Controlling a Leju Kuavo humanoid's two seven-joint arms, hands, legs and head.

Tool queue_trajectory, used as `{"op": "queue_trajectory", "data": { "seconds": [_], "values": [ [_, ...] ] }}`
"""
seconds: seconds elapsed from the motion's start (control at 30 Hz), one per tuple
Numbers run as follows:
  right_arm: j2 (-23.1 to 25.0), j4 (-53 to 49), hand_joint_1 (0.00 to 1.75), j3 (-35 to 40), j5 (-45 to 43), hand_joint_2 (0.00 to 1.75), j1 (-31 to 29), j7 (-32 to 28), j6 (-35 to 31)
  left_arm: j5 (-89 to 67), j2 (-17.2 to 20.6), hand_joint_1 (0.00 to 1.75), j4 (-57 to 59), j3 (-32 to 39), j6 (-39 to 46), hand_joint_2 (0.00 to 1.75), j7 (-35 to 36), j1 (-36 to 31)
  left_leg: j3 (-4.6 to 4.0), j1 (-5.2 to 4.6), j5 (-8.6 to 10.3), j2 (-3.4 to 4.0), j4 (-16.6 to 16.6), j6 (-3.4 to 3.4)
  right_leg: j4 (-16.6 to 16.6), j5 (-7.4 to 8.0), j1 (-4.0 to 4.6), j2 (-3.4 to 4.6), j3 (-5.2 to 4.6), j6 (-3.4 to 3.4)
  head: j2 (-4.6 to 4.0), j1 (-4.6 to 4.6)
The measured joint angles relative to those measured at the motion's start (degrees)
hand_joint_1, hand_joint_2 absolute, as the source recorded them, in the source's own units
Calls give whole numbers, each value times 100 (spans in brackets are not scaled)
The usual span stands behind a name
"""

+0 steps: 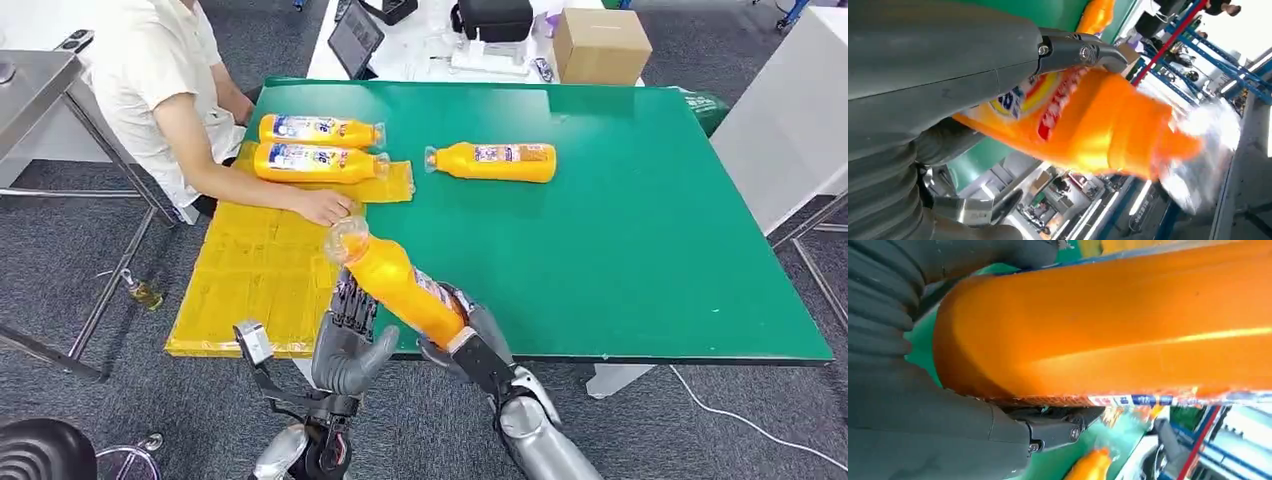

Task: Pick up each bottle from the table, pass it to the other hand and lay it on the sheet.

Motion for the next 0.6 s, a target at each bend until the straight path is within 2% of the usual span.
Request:
{"op": "queue_trajectory", "data": {
  "seconds": [0.3, 0.6],
  "values": [
    [90, 22, 175, 601, -61, 175, -4, -197, 205, 103, 0, 0, 234, 44, -35, 175, -135, -132, -3, 0, 0, 1, 0, 0, 0, 0, 0, 0, -7, 0, 0, 0],
    [88, 22, 175, 725, -50, 175, -32, -158, 192, -22, 0, 0, 291, 44, 65, 175, -256, -161, -3, 0, 0, 1, 0, 0, 0, 1, 0, 0, -6, 0, 0, 0]
  ]
}}
